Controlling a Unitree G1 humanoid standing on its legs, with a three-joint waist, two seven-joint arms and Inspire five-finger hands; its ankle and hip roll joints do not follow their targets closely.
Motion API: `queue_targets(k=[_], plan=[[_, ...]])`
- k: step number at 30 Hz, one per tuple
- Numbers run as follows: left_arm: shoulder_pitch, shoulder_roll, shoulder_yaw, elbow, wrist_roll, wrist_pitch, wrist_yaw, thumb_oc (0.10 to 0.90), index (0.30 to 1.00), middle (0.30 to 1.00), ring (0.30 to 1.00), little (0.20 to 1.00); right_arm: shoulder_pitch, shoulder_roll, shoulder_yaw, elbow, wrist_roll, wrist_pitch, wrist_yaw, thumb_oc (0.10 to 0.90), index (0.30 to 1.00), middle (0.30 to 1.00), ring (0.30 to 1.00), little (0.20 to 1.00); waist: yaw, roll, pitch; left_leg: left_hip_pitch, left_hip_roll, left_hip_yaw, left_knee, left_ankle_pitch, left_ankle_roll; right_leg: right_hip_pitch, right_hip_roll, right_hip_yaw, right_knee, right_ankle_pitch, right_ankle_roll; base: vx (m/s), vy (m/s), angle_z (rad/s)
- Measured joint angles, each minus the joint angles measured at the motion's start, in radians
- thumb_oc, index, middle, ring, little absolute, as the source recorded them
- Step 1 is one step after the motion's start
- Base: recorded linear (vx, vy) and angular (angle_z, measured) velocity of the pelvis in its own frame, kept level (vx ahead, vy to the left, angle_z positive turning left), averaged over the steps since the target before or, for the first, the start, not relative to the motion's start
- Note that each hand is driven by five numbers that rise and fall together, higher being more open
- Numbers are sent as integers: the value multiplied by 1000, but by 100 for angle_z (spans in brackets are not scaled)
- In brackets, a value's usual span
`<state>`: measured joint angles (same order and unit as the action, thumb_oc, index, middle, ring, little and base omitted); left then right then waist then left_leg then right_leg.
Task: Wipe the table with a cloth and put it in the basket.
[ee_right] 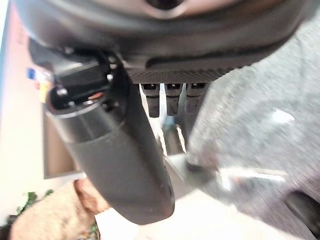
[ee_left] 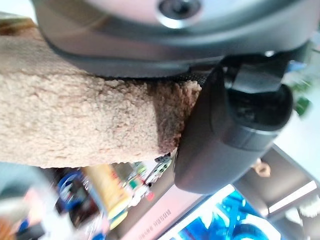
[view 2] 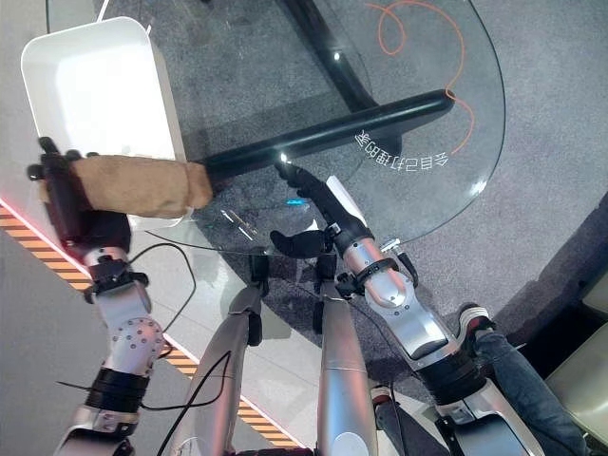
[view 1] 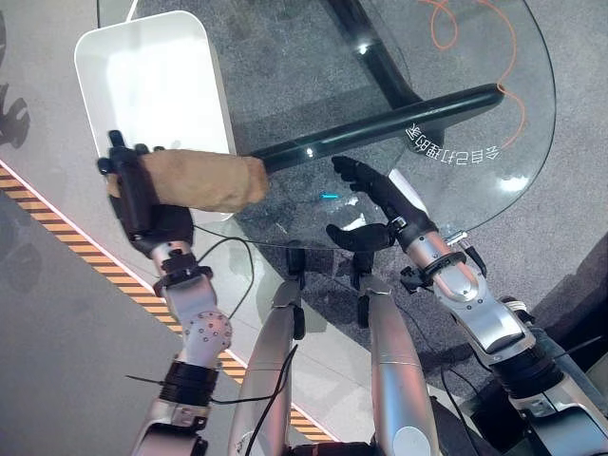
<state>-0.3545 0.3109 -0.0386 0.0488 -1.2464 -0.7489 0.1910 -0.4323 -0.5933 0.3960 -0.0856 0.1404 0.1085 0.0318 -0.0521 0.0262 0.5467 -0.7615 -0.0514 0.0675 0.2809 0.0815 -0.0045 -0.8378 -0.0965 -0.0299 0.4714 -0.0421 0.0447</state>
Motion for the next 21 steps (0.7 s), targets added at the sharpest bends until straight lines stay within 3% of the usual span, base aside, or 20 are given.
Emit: queue_targets(k=[7,10,12,15,18,21], plan=[[-82,123,32,128,486,14,472,100,300,300,300,200,-9,-52,91,42,42,81,87,800,900,900,900,900,4,5,0,15,-2,11,-3,0,-1,1,-2,12,14,-2,-1,13,98,-2],[-124,171,29,212,651,54,637,100,300,300,300,200,-14,-78,107,66,66,93,103,800,900,900,900,900,2,6,0,12,-1,13,-4,-2,-6,-4,-1,14,17,-2,-2,4,85,-1],[-171,215,26,295,767,119,738,100,300,300,300,200,-31,-95,126,91,69,122,123,800,900,900,900,900,-3,6,0,5,0,13,-7,0,-10,-12,0,13,17,-3,-3,3,58,-1],[-265,280,3,409,845,199,809,100,300,300,300,200,-56,-128,161,112,106,165,128,800,900,900,900,900,-5,6,0,-17,3,13,-12,3,-14,-36,3,13,15,-3,-5,6,46,-1],[-367,352,-66,530,848,254,815,100,300,300,300,200,-65,-134,188,160,132,166,134,800,900,900,900,900,-7,6,0,-44,8,12,-1,5,-10,-55,8,11,13,-1,-7,3,12,0],[-464,368,-129,612,854,297,805,100,300,300,300,200,-70,-136,226,218,147,158,134,800,900,900,900,900,-11,6,0,-58,8,9,0,4,-11,-62,8,6,6,0,-8,0,0,0]])
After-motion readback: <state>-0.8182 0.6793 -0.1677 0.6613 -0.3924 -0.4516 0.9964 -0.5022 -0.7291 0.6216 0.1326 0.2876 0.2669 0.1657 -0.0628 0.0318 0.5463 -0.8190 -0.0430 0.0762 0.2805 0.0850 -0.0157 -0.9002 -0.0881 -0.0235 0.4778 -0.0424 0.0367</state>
